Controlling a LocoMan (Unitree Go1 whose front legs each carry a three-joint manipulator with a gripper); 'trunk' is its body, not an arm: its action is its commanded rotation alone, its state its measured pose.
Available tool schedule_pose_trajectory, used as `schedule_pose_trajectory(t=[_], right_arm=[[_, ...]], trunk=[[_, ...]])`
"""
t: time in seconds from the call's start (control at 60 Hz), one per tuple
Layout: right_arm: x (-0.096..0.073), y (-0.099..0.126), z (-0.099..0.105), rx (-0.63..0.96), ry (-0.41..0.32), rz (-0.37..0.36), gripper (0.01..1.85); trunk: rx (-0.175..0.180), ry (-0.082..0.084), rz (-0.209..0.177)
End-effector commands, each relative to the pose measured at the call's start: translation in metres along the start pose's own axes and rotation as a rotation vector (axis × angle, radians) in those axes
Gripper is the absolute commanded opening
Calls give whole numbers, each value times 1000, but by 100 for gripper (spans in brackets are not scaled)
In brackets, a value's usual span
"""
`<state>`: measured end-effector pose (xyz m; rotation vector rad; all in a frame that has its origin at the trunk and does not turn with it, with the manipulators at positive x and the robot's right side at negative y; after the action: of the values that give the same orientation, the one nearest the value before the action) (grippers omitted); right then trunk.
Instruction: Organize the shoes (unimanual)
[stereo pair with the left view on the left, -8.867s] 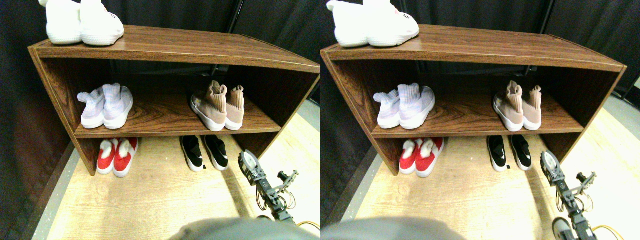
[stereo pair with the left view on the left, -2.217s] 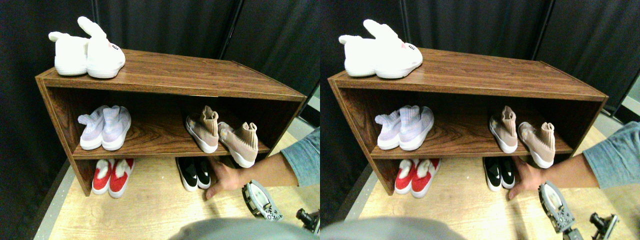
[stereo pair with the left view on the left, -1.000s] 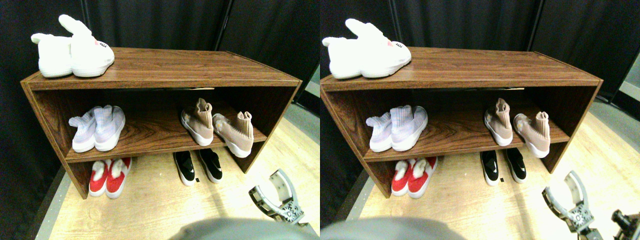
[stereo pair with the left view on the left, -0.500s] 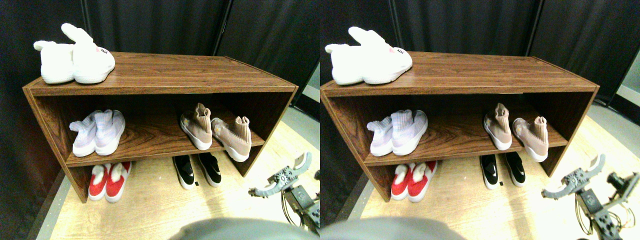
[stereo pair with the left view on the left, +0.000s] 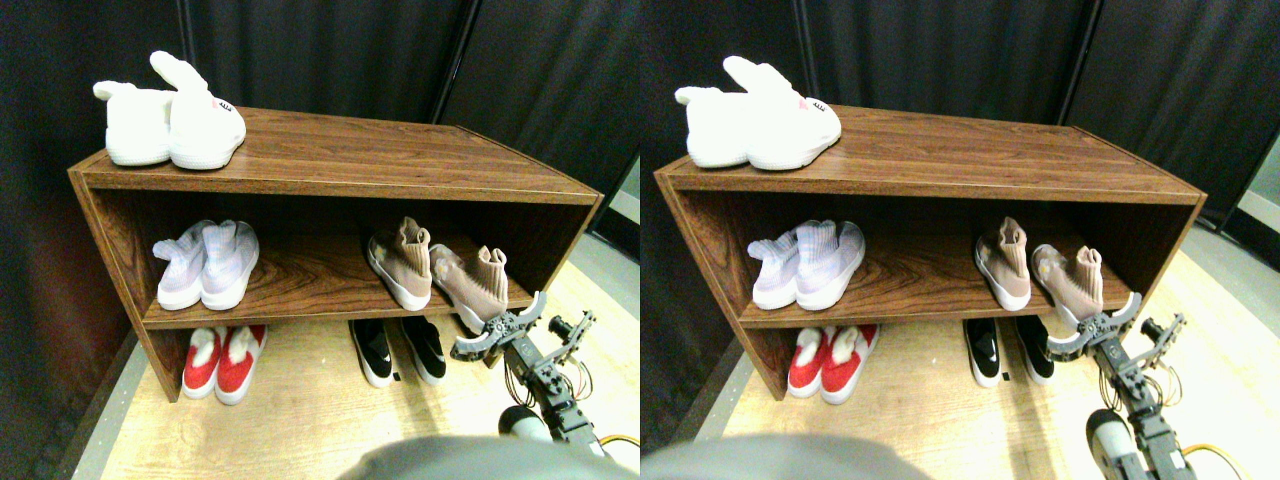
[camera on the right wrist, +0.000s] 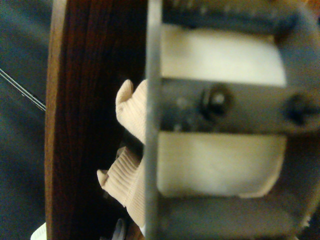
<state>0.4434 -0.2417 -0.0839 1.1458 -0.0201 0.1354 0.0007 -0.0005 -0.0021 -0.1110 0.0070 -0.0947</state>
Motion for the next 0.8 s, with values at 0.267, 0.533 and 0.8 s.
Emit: schedule_pose_trajectory(t=[0.267, 0.533, 0.8], right_arm=[[21, -10, -7, 81, 0, -50, 164], [22, -11, -6, 69, -3, -41, 168], [27, -11, -4, 88, -7, -47, 165]], trunk=[[-8, -3, 27], [-6, 0, 27], [-10, -1, 34]])
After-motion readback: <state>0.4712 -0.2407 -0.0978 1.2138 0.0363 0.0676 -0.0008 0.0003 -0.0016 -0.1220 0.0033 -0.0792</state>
